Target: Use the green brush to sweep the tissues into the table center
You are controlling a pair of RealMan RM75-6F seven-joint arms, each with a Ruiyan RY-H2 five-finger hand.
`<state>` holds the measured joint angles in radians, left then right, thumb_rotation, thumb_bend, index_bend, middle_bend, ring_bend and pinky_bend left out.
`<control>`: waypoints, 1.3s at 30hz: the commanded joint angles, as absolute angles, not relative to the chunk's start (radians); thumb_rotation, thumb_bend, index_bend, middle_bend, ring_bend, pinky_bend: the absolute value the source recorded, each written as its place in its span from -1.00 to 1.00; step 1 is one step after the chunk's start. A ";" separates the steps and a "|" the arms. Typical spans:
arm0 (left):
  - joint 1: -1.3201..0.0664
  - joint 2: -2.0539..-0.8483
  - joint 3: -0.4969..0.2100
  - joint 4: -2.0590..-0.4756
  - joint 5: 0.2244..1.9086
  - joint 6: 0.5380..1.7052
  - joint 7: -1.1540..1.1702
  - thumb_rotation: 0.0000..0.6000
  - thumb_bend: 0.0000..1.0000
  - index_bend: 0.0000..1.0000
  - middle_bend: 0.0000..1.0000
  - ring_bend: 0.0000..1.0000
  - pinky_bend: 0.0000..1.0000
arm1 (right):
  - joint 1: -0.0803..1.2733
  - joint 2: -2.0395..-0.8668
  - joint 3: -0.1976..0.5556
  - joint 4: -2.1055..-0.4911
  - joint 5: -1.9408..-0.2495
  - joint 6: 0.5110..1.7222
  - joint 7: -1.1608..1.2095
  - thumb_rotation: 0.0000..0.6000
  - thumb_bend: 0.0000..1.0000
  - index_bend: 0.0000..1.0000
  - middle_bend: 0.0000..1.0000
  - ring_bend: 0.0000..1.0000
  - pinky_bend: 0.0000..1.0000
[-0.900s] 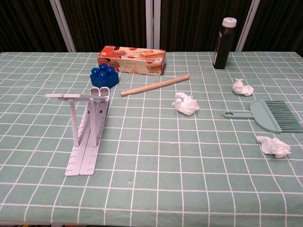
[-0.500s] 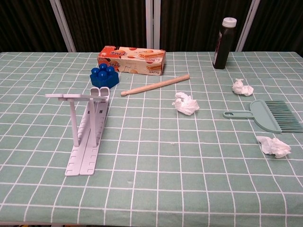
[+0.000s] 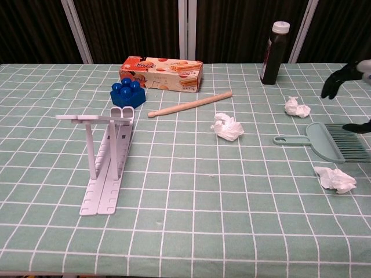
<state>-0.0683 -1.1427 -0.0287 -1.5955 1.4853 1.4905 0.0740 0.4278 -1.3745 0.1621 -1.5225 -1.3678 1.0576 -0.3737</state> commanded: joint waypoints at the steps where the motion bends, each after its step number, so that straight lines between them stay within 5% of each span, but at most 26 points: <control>1: -0.069 -1.144 -0.030 -1.592 1.485 1.490 0.068 1.00 -0.81 -0.59 -0.66 -0.88 -0.73 | 0.498 -1.484 0.174 -1.428 -1.292 0.985 -0.462 1.00 -0.76 -0.32 -0.33 -0.75 -0.70; 25: -0.074 -1.166 -0.031 -1.539 1.478 1.470 0.001 1.00 -0.81 -0.59 -0.66 -0.88 -0.73 | 0.576 -1.676 0.127 -1.199 -1.200 0.955 -0.598 1.00 -0.66 -0.19 -0.16 -0.72 -0.70; 36: -0.070 -1.171 -0.027 -1.530 1.479 1.470 -0.009 1.00 -0.81 -0.59 -0.66 -0.88 -0.73 | 0.597 -1.672 0.116 -1.204 -1.160 0.924 -0.636 1.00 -0.50 -0.18 -0.13 -0.72 -0.70; 39: -0.069 -1.170 -0.027 -1.532 1.478 1.472 -0.008 1.00 -0.81 -0.59 -0.66 -0.88 -0.73 | 0.601 -1.668 0.113 -1.209 -1.158 0.923 -0.636 1.00 -0.36 -0.05 -0.02 -0.66 -0.70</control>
